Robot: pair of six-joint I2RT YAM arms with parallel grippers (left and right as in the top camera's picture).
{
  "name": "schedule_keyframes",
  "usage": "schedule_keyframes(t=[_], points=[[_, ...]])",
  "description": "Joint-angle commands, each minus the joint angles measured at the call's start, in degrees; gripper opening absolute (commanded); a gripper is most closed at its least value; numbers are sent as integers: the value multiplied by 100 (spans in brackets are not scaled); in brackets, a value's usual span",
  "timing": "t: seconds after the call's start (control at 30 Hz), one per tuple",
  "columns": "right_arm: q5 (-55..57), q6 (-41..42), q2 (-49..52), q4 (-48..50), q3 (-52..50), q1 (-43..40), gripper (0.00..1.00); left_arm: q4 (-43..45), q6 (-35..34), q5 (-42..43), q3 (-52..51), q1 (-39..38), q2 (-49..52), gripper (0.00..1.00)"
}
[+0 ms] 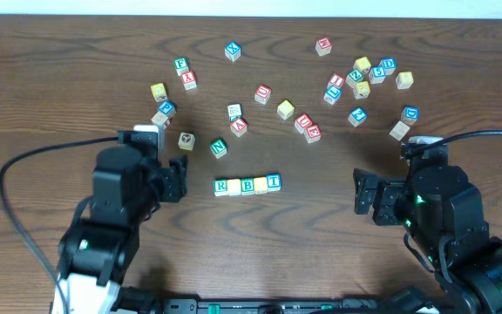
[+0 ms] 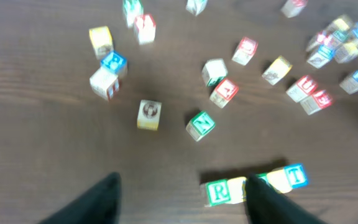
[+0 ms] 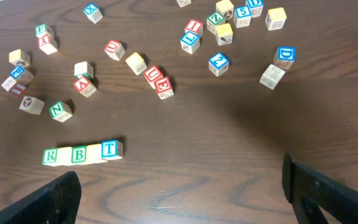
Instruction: Spell out ROBOT
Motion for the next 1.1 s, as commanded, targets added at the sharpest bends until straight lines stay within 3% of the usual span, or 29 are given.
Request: schedule_keyframes(t=[0.0, 0.27, 0.4, 0.63, 1.07], points=[[87, -72, -11, -7, 7, -24, 99, -11, -4, -48, 105, 13, -544, 98], [87, -72, -11, -7, 7, -24, 99, -7, -7, 24, 105, 13, -1174, 98], [87, -72, -11, -7, 7, -24, 99, 153, 802, -48, 105, 13, -1335, 98], [87, -72, -11, -7, 7, -24, 99, 273, 1460, -72, 105, 13, -1408, 98], [87, -72, -11, -7, 7, -24, 99, 1436, 1478, -157, 105, 13, -1731, 98]])
